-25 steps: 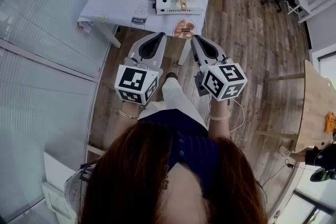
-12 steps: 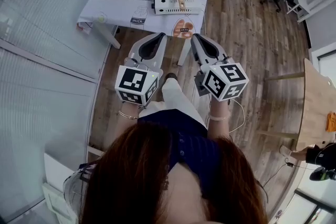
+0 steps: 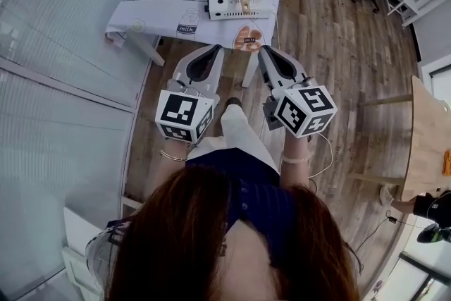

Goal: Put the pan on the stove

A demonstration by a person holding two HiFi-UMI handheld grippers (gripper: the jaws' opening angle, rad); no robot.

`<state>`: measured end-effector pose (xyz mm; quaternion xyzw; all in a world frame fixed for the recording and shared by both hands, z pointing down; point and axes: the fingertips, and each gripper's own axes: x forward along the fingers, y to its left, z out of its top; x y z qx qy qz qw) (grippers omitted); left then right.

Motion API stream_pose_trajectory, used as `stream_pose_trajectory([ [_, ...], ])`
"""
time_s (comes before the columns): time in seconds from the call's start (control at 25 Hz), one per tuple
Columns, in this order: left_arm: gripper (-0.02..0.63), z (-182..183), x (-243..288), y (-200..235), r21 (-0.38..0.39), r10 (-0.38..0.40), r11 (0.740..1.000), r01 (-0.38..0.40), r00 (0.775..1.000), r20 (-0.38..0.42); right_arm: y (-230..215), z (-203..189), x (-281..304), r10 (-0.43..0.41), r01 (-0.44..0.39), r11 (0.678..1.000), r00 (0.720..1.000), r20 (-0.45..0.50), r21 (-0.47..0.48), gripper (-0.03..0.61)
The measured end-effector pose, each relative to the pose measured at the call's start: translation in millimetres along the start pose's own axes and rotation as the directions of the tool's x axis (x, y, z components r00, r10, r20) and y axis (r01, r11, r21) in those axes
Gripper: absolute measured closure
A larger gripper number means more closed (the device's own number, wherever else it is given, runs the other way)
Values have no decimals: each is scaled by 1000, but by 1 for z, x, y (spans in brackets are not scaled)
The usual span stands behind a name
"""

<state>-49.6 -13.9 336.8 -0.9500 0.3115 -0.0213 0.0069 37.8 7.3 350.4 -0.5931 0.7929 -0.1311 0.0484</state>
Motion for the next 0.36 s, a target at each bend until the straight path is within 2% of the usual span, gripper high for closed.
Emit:
stream_pose_trajectory([
  [0.36, 601, -9, 1, -8, -4, -25, 1000, 25, 1000, -12, 6, -7, 12, 23, -23, 1000, 999, -25, -10, 569],
])
